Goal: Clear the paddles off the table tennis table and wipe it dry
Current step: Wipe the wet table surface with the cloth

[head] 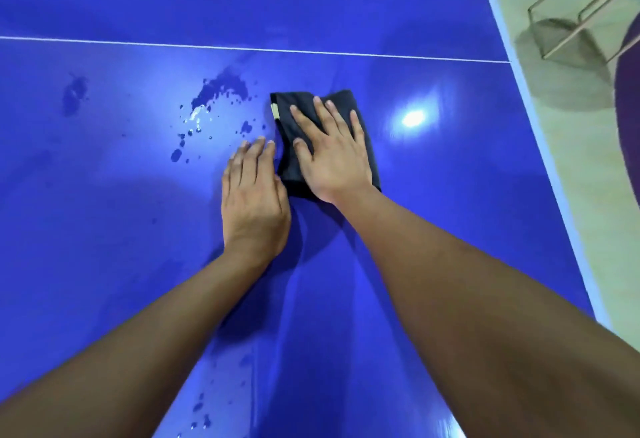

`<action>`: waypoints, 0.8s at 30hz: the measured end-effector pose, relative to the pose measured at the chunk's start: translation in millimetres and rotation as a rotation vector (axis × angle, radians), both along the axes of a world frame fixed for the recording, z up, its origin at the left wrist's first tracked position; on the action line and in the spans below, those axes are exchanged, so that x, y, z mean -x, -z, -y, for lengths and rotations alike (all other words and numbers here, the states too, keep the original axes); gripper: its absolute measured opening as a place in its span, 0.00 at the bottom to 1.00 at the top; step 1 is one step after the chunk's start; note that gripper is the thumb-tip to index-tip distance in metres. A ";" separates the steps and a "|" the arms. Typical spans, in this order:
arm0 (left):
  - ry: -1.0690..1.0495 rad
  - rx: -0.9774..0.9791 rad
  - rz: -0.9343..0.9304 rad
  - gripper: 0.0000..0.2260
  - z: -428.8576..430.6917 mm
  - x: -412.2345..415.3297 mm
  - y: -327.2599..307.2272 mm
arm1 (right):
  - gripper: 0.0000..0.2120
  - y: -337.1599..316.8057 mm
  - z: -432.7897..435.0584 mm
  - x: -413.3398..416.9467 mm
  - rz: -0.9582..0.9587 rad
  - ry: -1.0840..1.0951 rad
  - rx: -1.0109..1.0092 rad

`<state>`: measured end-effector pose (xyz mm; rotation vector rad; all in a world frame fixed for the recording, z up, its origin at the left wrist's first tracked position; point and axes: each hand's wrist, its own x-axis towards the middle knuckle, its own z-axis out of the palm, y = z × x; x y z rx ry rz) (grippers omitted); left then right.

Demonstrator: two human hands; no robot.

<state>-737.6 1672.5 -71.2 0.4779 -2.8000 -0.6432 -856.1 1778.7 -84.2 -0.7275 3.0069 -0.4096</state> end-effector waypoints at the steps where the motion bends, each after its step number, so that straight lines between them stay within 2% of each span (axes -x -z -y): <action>1: 0.007 0.000 0.001 0.22 -2.5 2.9 2.3 | 0.26 0.6 4.6 15.4 -0.002 0.000 -0.008; 5: 0.055 0.110 0.067 0.24 -6.1 8.7 12.6 | 0.26 0.1 21.6 71.3 -0.010 0.026 0.018; 8: 0.042 0.121 0.071 0.25 -6.3 12.6 15.6 | 0.26 -1.0 29.8 96.1 -0.022 0.047 0.037; 12: 0.059 0.146 0.105 0.24 -7.3 12.7 14.1 | 0.23 -3.4 31.6 102.9 -0.024 0.022 0.077; 17: 0.016 0.099 0.091 0.24 -10.5 16.8 13.5 | 0.28 -3.1 23.2 109.0 0.046 -0.067 0.024; 24: -0.039 0.087 0.112 0.23 -22.4 15.7 -1.3 | 0.29 -0.4 9.1 108.6 0.012 -0.096 0.003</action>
